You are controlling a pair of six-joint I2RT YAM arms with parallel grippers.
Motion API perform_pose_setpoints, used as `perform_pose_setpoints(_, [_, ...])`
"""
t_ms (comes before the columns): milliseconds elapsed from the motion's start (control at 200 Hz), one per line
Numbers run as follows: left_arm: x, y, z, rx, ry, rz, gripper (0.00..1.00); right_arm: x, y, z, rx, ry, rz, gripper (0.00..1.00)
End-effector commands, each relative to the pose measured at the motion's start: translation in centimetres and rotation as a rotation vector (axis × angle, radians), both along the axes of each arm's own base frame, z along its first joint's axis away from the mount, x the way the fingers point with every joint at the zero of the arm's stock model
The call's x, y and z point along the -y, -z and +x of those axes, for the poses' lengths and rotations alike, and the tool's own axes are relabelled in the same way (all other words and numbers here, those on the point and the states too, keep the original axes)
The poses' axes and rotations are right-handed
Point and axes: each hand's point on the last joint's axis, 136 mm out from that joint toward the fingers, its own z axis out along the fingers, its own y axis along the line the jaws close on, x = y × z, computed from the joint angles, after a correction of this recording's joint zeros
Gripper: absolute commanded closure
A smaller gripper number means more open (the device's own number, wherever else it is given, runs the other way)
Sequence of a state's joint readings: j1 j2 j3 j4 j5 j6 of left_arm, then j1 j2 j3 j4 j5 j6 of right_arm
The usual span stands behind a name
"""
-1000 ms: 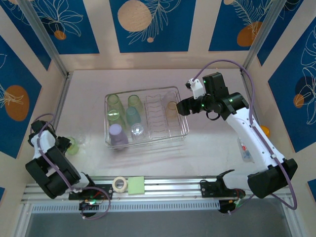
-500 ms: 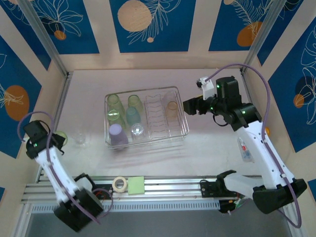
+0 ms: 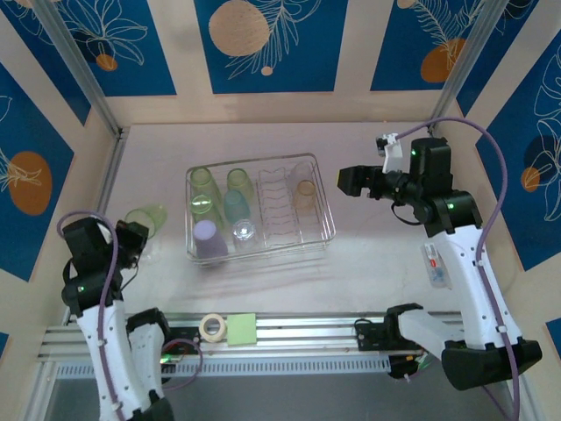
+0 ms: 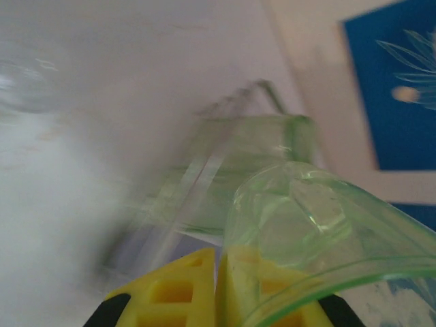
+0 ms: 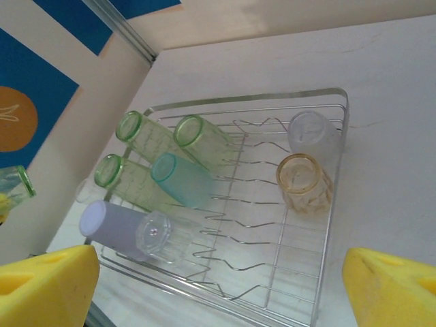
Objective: Load the cups into the dish rack
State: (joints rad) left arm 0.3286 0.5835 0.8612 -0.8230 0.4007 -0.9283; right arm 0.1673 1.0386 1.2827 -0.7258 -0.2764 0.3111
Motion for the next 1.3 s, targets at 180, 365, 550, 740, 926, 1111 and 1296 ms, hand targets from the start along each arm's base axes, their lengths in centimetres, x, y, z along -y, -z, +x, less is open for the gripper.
perform_pose_setpoints(180, [10.4, -9.7, 6.2, 0.29, 0.337, -0.251, 1.0, -3.2, -1.9, -1.2, -0.036, -0.144, 0.19, 0.08])
perform_pose_setpoints(365, [20.5, -8.0, 9.2, 0.297, 0.645, -0.49, 1.0, -5.7, -0.8, -1.0, -0.061, -0.254, 0.222, 0.08])
perform_pose_setpoints(550, [26.7, -8.4, 9.2, 0.332, 0.837, -0.548, 1.0, -7.8, -0.9, -1.5, -0.064, -0.394, 0.305, 0.06])
perform_pose_setpoints(740, [29.5, -10.1, 8.2, 0.388, 0.969, -0.547, 1.0, -9.5, 0.1, -1.3, -0.096, -0.46, 0.328, 0.0])
perform_pose_setpoints(926, [31.1, -10.9, 7.1, 0.417, 1.056, -0.578, 1.0, -10.0, 0.1, -0.7, -0.105, -0.515, 0.379, 0.0])
perform_pose_setpoints(1111, [32.6, -9.7, 6.2, 0.378, 1.122, -0.568, 1.0, -10.8, -1.8, -1.6, -0.081, -0.634, 0.441, 0.01])
perform_pose_setpoints(1296, [32.9, -9.3, 6.0, 0.382, 1.143, -0.573, 1.0, -11.7, -1.8, -2.5, -0.098, -0.696, 0.436, 0.01])
